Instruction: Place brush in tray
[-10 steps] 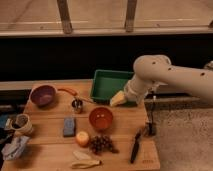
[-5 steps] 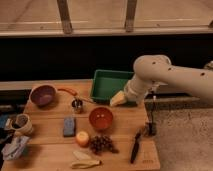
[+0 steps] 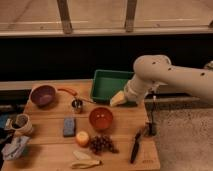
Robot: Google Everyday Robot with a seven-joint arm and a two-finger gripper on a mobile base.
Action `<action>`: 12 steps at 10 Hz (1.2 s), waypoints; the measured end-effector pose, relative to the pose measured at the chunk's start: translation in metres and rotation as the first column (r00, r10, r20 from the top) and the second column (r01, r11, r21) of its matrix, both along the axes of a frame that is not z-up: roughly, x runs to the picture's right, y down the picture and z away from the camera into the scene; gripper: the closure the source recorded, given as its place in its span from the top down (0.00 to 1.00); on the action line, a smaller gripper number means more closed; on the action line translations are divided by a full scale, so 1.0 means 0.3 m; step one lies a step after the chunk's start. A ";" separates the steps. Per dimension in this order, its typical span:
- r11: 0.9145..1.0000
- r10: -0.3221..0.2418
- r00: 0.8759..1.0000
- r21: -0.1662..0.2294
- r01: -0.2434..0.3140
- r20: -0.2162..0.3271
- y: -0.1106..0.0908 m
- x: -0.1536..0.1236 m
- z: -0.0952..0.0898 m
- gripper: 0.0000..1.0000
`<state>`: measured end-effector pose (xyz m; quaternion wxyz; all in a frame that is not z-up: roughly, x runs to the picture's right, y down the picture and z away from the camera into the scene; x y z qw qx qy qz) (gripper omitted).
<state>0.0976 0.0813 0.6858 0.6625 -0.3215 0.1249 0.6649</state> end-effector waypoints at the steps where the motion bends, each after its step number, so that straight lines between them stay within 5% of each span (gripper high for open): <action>1: 1.000 0.000 1.000 0.000 0.000 0.000 0.000 0.000 0.000 0.80; 10: 1.000 -0.007 1.000 0.011 0.007 0.000 -0.009 -0.001 -0.004 0.80; 12: 0.995 -0.085 0.995 0.038 0.087 -0.044 -0.084 -0.033 -0.010 0.80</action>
